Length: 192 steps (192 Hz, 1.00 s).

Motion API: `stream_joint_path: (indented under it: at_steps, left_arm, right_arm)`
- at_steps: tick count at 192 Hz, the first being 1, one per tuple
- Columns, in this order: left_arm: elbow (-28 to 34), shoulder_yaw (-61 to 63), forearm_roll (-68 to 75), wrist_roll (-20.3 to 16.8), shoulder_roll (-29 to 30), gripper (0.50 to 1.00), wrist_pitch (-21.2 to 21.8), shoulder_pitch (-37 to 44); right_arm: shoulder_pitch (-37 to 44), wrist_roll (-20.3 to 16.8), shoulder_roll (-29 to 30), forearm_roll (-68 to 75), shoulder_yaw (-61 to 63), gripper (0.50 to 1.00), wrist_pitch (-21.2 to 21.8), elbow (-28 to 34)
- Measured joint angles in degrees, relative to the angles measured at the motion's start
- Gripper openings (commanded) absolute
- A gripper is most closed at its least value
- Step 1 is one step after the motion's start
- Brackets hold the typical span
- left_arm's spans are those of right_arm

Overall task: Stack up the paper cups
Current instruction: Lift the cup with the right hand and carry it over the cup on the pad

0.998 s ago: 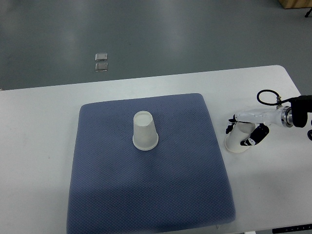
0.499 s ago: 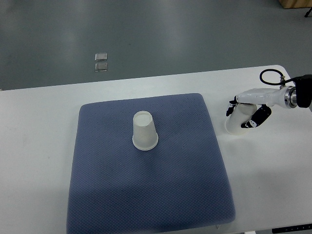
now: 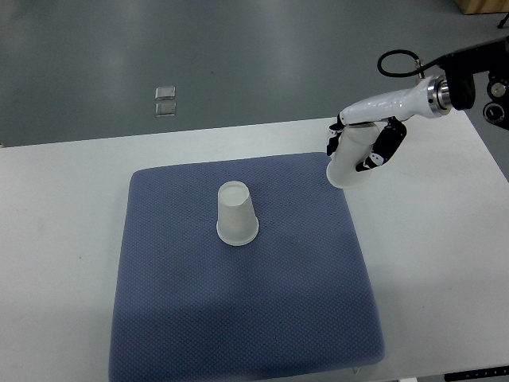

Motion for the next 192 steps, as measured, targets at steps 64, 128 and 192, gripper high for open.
stream_joint_path:
  at_steps: [64,128,192]
  left_arm:
    - [0.0,0.0,0.0,0.0,0.0,1.000,0.0,0.0]
    - [0.0,0.0,0.0,0.0,0.0,1.000,0.0,0.0]
    - [0.0,0.0,0.0,0.0,0.0,1.000,0.0,0.0]
  right_arm:
    - [6.4,-0.1,10.7,2.3,-0.6,0.717,3.2,-0.6]
    - [8.8,-0.1,18.4,2.6,-0.7,0.719,4.4,-3.1]
    - [8.1,-0.1,24.6,2.6,-0.6,0.719,4.3,-8.8]
